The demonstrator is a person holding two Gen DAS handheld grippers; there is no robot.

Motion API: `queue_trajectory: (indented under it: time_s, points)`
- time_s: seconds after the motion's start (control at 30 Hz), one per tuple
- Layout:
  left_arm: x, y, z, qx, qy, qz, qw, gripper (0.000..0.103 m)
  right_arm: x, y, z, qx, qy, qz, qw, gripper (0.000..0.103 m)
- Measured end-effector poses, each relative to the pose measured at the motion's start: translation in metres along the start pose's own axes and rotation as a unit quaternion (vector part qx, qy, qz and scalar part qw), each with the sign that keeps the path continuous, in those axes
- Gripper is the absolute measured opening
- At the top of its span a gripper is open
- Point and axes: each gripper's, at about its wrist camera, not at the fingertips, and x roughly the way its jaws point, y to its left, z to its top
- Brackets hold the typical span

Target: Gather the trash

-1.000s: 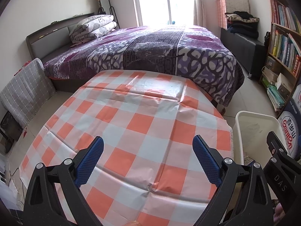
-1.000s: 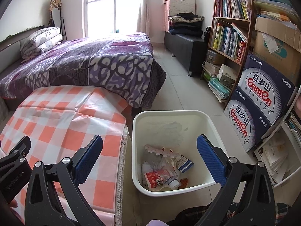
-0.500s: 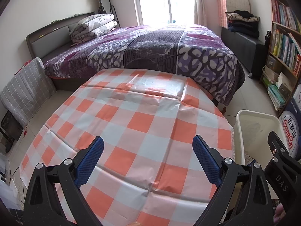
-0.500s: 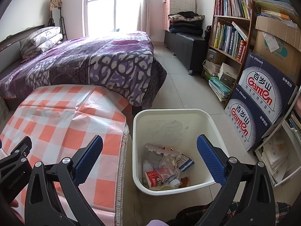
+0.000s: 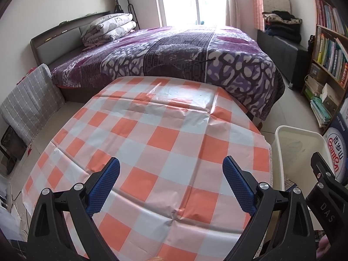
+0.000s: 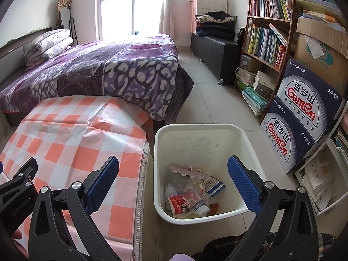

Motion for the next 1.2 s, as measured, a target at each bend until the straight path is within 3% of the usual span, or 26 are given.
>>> queue_trajectory:
  time_s: [0.77, 1.2]
  points:
    - [-0.0056, -0.0072, 0.0004, 0.018, -0.015, -0.020, 0.9995, 0.092, 0.0049, -0.0021, -0.0041, 0.002, 0.016, 0.006, 1.000, 0.096]
    - [-0.0024, -0.0032, 0.0015, -0.002, -0.005, -0.016, 0.9999, 0.092, 0.0043, -0.0025, -0.0041, 0.000, 0.017, 0.007, 1.000, 0.096]
